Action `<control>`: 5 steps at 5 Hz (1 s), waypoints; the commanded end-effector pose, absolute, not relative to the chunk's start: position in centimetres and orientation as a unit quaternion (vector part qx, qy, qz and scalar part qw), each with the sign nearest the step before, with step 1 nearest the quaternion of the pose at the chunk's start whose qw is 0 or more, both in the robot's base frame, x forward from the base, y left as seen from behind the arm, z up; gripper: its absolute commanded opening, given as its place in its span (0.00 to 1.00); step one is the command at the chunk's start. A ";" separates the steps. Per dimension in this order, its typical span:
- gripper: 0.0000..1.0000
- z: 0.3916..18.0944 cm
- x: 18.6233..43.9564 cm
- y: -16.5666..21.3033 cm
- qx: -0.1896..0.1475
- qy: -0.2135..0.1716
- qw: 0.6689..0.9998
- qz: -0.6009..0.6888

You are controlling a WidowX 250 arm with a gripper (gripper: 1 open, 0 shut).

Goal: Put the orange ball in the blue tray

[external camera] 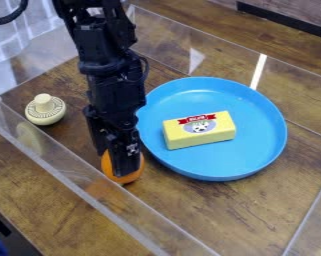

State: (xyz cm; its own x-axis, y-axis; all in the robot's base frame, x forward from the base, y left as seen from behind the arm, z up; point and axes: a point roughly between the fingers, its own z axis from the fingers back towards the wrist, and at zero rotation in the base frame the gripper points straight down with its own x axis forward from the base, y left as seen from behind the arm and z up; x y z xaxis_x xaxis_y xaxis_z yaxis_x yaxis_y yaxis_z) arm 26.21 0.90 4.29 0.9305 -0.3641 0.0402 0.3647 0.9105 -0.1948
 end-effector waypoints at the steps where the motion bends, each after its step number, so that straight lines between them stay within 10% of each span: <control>1: 0.00 5.4 27.2 0.3 -0.094 -0.022 0.974 -0.204; 5: 0.00 6.0 27.6 0.1 -0.088 -0.023 0.971 -0.223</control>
State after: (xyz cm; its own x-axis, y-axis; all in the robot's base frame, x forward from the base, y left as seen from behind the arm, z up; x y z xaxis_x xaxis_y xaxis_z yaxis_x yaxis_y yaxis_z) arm 26.65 0.44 4.84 0.9117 -0.4089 0.0405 0.4089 0.8932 -0.1872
